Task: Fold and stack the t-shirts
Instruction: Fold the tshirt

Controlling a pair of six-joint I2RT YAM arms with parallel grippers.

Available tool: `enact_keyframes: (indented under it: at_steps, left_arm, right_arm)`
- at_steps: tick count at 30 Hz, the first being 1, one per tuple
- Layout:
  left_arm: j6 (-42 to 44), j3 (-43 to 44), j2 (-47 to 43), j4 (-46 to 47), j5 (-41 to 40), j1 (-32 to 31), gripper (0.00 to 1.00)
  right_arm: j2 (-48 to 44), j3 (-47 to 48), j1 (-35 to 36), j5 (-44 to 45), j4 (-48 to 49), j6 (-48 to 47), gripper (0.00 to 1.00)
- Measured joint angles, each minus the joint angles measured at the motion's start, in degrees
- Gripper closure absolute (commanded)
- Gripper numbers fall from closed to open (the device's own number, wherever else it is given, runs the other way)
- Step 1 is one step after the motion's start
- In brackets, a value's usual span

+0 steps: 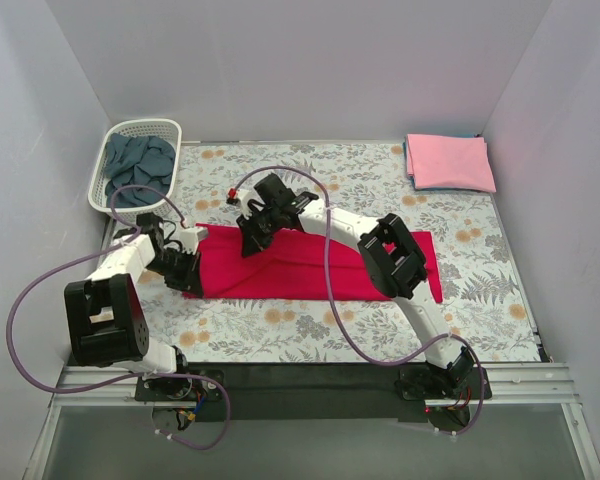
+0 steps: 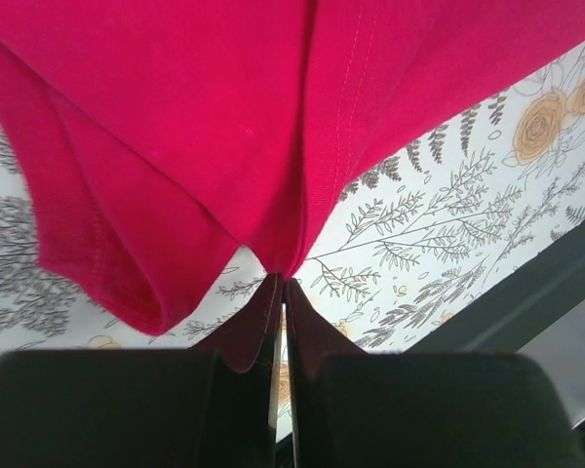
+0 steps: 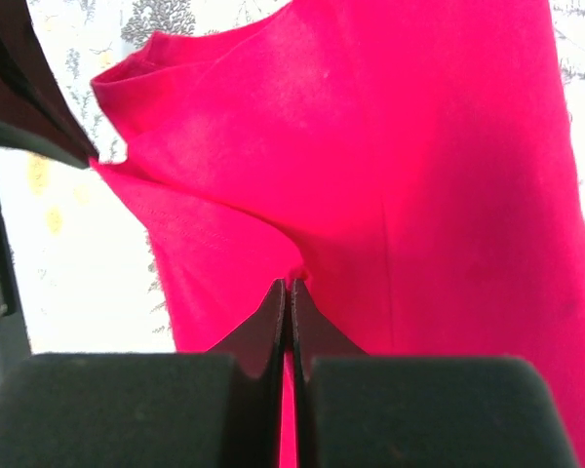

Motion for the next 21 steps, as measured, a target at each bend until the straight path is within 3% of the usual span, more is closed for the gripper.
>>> enact_keyframes:
  at_steps: [9, 16, 21]
  left_arm:
    - [0.31, 10.93, 1.25, -3.5, -2.08, 0.0, 1.0]
    - [0.22, 18.93, 9.25, -3.93, -2.91, -0.22, 1.0]
    - [-0.11, 23.96, 13.73, -3.91, -3.43, -0.28, 1.0]
  right_arm:
    - [-8.59, -11.61, -2.78, -2.69, 4.37, 4.57, 0.99]
    - [-15.56, -25.16, -3.74, -2.71, 16.52, 10.91, 0.99]
    - [-15.26, -26.45, -3.82, -2.56, 22.03, 14.82, 0.99]
